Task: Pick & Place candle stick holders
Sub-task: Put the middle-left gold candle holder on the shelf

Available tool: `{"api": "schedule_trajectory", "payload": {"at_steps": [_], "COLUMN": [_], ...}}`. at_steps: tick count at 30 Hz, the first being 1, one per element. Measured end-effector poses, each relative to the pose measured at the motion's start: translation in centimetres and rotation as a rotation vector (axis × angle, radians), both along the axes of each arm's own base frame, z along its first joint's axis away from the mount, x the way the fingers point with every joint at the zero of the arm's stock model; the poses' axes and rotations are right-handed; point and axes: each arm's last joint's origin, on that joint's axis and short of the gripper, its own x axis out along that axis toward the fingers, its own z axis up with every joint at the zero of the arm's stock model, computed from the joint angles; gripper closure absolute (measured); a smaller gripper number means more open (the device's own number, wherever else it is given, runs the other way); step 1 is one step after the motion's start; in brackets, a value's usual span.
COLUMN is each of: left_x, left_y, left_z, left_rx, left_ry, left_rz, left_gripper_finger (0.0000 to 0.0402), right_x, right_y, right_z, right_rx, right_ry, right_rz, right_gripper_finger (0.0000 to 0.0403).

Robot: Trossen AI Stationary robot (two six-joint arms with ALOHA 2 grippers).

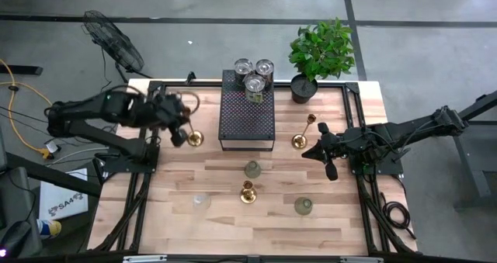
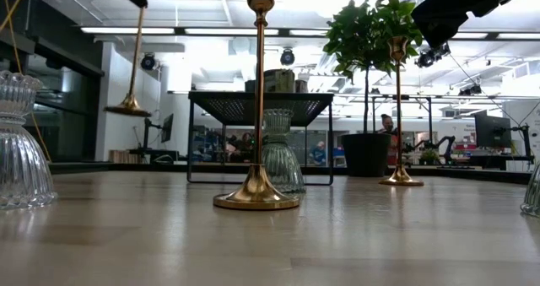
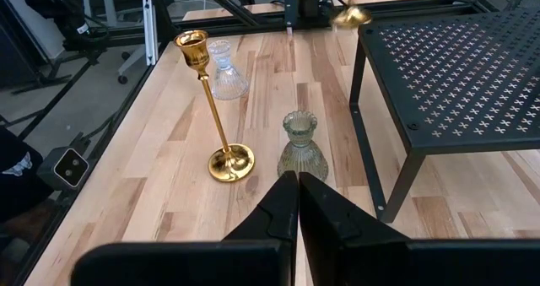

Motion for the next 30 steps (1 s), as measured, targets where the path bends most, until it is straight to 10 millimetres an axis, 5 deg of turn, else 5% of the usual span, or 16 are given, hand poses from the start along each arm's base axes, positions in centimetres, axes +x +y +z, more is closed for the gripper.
{"api": "schedule_trajectory", "payload": {"at_steps": [16, 30], "left_x": [5.4, 9.8], "left_y": [6.2, 11.1], "left_z": [6.0, 4.9], "left_rx": [0.126, 0.120], "left_ry": [-0.004, -0.033], "left_rz": [0.013, -0.032], "left_gripper_finger": [0.0399, 0.0399], "right_x": [0.0, 0.0], "right_y": [0.0, 0.0], "right_z": [0.0, 0.0], "right_rx": [0.000, 0.000], "right_ry": [0.000, 0.000], "right_rz": [0.000, 0.000], "right_gripper_finger": [0.0398, 0.0398]}}
